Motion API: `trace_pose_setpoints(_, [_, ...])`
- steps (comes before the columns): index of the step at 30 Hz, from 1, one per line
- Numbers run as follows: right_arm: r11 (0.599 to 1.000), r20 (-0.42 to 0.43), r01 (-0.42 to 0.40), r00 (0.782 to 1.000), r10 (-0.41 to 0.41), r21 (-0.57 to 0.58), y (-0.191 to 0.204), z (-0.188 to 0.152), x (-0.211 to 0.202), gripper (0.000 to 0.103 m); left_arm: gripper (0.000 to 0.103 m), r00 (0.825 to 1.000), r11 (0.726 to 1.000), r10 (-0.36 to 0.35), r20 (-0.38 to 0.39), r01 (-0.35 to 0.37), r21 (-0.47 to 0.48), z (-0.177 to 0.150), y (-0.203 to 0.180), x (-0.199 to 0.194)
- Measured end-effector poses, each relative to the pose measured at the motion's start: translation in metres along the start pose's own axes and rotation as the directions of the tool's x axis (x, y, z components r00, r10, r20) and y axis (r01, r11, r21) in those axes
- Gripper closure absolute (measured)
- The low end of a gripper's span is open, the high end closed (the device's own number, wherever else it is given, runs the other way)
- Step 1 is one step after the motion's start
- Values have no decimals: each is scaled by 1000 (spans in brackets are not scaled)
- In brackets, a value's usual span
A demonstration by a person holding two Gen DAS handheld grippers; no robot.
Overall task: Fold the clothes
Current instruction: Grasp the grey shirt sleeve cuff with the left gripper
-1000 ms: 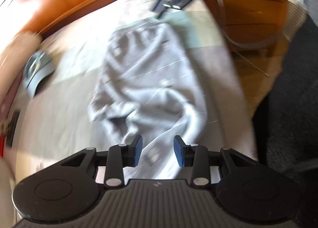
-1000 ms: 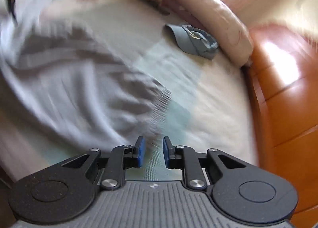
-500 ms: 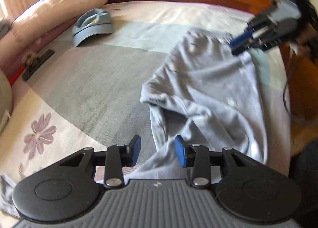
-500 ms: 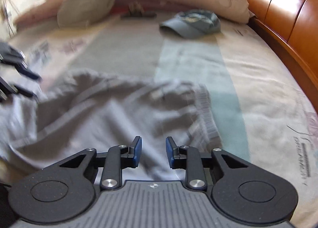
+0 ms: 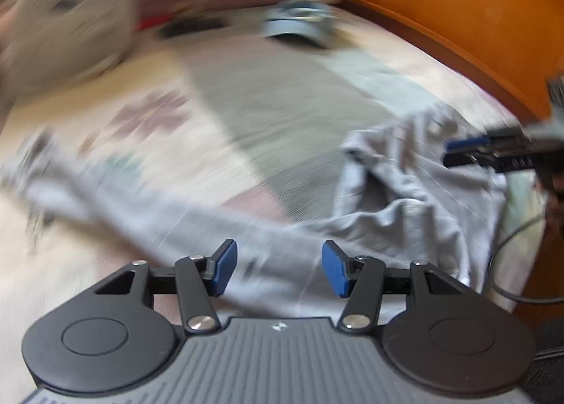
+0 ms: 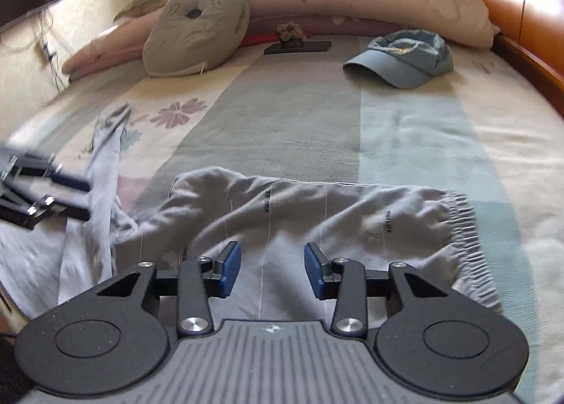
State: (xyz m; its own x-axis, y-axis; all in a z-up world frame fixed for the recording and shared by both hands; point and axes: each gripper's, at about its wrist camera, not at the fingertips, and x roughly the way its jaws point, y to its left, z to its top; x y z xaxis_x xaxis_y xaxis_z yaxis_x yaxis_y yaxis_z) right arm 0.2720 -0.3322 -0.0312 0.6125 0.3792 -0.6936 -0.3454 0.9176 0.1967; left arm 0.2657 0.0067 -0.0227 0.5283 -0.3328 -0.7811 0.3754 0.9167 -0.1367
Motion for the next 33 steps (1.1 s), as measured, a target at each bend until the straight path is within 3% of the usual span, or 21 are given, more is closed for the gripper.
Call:
trace_pose_setpoints(4, [995,13,-54,998,53,81,-13,10,11,55,48,1000,985,3,13,-1,-175,-7,20,0])
trace_pose_setpoints(9, [994,17,-75,997,74,84,-9,17,19,50,48,999,930,-28,47,43,-364,-12,45,5])
trace_pose_setpoints(15, [992,-5,-77,997,78,105,-6,9,21,49,49,984,833,-147,100,178,-524,-20,73,22])
trace_pose_setpoints(20, [989,-33,-56,998,61,137,-5,-3,22,49,52,955,734,-241,172,295,-612,-22,93,40])
trace_pose_setpoints(25, [989,-40,-45,998,51,138,1,-3,24,48,53,926,622,-273,261,377,-686,-17,115,61])
trace_pose_setpoints(28, [990,-47,-39,998,45,132,4,-4,26,47,60,926,602,-266,269,377,-704,-13,121,68])
trace_pose_setpoints(33, [991,-64,-29,997,38,132,7,-8,30,46,66,924,598,-274,269,382,-705,-8,130,75])
